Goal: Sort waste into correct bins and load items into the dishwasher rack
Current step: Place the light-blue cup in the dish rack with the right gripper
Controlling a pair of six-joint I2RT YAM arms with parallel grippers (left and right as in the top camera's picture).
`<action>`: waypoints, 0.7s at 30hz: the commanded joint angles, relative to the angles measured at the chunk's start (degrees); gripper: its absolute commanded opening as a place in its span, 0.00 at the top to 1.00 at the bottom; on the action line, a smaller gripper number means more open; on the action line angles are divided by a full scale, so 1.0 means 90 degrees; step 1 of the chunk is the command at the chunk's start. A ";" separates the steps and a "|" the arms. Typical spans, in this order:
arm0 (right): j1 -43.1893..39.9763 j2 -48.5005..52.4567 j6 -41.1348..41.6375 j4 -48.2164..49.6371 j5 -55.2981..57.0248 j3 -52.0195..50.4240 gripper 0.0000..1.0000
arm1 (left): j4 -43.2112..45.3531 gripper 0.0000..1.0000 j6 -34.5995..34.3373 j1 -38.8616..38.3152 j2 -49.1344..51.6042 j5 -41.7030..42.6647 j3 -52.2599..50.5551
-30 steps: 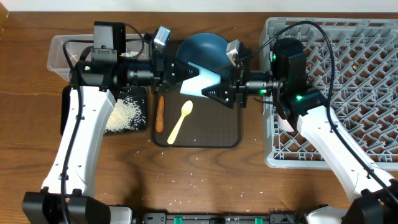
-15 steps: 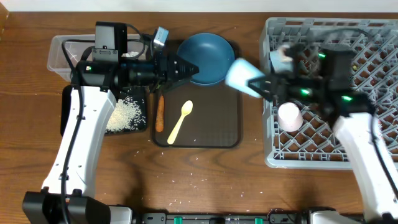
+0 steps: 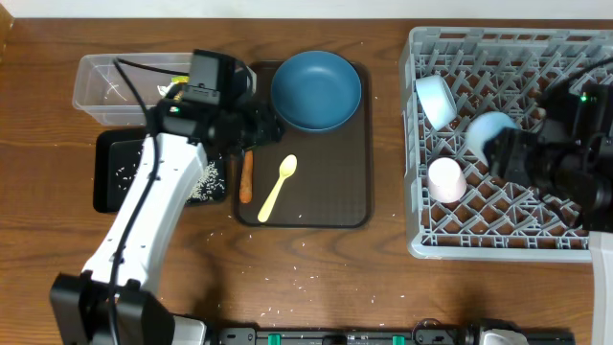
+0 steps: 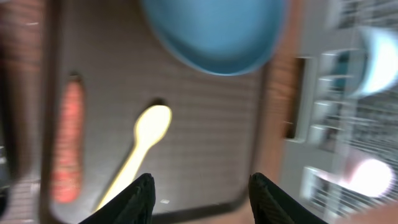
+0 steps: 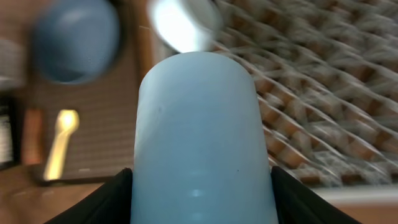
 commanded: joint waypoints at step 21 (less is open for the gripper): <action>-0.0493 0.2654 0.0192 -0.0920 0.1253 -0.0301 0.27 | 0.0039 0.49 -0.0109 -0.0155 0.1200 -0.1214 -0.0141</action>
